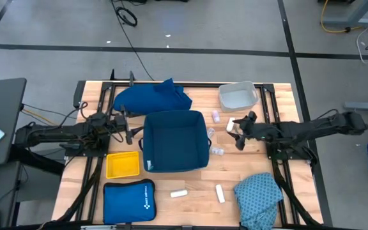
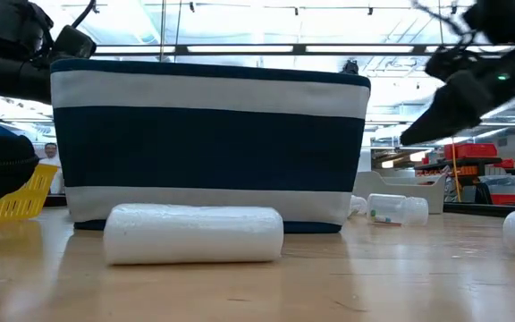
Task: Pick & place medical supplies in basket/bin
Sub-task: Put the top white roll gauze into the gray bin
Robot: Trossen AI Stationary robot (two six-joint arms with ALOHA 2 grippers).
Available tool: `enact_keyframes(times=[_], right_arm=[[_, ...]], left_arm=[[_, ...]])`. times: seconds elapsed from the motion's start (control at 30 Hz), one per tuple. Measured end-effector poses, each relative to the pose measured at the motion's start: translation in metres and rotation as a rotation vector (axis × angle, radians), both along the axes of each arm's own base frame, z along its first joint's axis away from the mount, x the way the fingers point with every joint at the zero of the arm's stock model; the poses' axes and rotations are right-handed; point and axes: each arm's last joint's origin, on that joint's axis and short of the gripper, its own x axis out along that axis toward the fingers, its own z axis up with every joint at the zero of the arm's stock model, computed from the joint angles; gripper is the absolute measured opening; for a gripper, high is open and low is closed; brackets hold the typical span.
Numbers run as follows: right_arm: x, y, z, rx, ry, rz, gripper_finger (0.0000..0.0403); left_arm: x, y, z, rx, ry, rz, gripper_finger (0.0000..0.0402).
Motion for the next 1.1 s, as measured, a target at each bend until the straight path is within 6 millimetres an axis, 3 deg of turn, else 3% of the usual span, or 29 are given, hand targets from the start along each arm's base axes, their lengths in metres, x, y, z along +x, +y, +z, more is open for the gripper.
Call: enact_keyframes(times=[0.17,0.4,0.7,0.9,1.1], right_arm=[[0.021,-0.013,0.011,-0.032,0.313,-0.003,0.0306],[0.043,-0.024,0.011,-0.150,0.684,0.194,0.0298],[0.057,-0.035,-0.011,-0.171,0.904,0.449,0.0297],[0.062,-0.046,-0.027,-0.250,1.036,0.517,0.0297],[0.067,-0.057,-0.035,-0.279,1.060,0.547,0.0297]], left_arm=[[0.002,0.000,0.000,-0.014,0.018,0.002,0.0280],[0.004,0.001,-0.003,-0.030,0.045,0.001,0.0280],[0.006,0.001,-0.006,-0.061,0.068,0.002,0.0280],[0.006,0.001,-0.006,-0.066,0.073,0.002,0.0280],[0.006,0.001,-0.006,-0.066,0.071,-0.006,0.0280]])
